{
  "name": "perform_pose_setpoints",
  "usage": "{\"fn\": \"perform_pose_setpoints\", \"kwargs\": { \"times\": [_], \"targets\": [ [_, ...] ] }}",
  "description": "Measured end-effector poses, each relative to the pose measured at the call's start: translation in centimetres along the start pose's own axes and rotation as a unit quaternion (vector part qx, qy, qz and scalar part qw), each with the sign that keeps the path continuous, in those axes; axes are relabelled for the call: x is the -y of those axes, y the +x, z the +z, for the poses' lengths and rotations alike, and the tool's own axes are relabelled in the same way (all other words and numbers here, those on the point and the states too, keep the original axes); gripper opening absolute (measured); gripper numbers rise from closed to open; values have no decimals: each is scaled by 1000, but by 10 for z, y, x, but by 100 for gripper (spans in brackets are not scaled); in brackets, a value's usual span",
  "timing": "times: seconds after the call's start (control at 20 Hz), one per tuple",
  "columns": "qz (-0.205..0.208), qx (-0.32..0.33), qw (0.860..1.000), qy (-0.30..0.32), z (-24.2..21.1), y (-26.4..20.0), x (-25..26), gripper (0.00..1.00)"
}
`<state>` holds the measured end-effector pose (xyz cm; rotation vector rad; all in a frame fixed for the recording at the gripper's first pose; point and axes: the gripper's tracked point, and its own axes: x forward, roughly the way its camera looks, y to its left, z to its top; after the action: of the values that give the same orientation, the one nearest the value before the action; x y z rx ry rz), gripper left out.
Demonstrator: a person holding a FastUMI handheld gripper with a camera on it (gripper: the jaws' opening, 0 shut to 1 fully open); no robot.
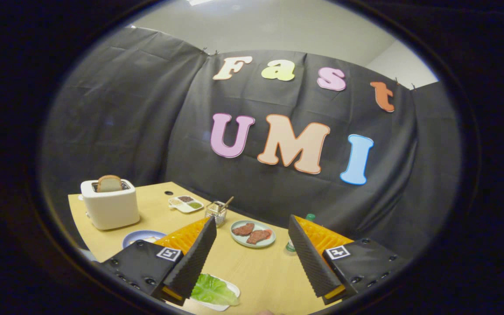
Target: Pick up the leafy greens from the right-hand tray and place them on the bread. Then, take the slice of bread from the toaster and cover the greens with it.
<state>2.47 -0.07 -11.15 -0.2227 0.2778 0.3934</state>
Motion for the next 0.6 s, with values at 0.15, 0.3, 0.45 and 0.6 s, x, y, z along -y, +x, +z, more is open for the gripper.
{"fn": "perform_pose_setpoints", "kwargs": {
  "times": [0.15,0.3,0.45,0.6],
  "targets": [
    [38,-22,999,-16,-18,8,-7,100],
    [74,-44,996,-28,-36,15,-13,100],
    [109,-63,991,-36,-54,21,-22,100],
    [141,-90,985,-51,-80,26,-30,100]
  ]
}}
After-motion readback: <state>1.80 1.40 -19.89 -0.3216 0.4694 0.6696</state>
